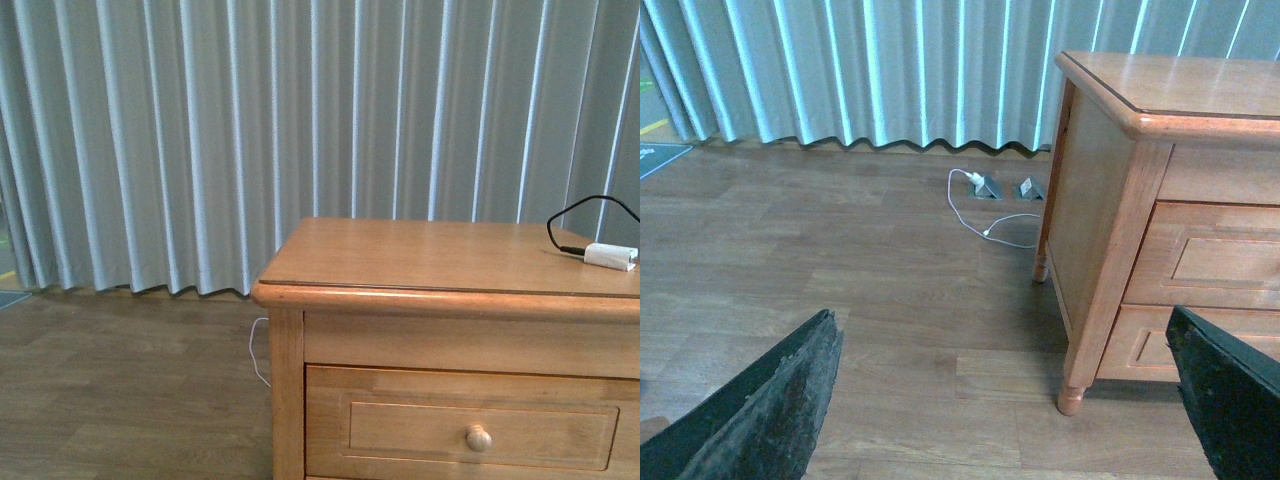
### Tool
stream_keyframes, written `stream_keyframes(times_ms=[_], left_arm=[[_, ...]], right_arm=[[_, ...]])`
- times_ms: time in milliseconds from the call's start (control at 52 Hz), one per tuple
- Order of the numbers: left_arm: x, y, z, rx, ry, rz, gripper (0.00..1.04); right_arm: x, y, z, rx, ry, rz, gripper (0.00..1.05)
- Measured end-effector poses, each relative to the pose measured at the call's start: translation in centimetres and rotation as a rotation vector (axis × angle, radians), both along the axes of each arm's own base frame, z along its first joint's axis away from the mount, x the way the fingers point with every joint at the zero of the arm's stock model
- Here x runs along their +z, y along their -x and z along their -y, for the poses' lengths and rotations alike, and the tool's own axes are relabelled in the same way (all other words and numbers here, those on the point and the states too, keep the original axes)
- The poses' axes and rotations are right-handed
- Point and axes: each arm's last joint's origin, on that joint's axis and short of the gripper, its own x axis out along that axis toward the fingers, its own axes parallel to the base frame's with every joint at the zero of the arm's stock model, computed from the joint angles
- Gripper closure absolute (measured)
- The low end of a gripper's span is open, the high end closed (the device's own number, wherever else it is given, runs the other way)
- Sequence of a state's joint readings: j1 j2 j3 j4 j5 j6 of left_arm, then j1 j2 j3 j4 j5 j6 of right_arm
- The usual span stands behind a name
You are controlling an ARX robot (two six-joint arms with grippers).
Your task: Place pink marker in drawer with both arms
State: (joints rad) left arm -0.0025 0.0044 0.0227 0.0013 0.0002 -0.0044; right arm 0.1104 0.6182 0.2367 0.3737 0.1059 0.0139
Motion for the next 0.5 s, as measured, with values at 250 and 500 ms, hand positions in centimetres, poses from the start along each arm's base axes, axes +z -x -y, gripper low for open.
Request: stream_keyframes(times_ms=[250,500], left_arm=[[0.0,0.0,0.0,0.000,0.000,0.000,0.06],[0.0,0.0,0.0,0.000,0.000,0.000,0.06]], right_arm=[[-2.1,1.4,1.3,-0.008,0.009,0.006,1.03],[-3.5,2.5,1.3,-0.007,0.009,0.004,1.03]])
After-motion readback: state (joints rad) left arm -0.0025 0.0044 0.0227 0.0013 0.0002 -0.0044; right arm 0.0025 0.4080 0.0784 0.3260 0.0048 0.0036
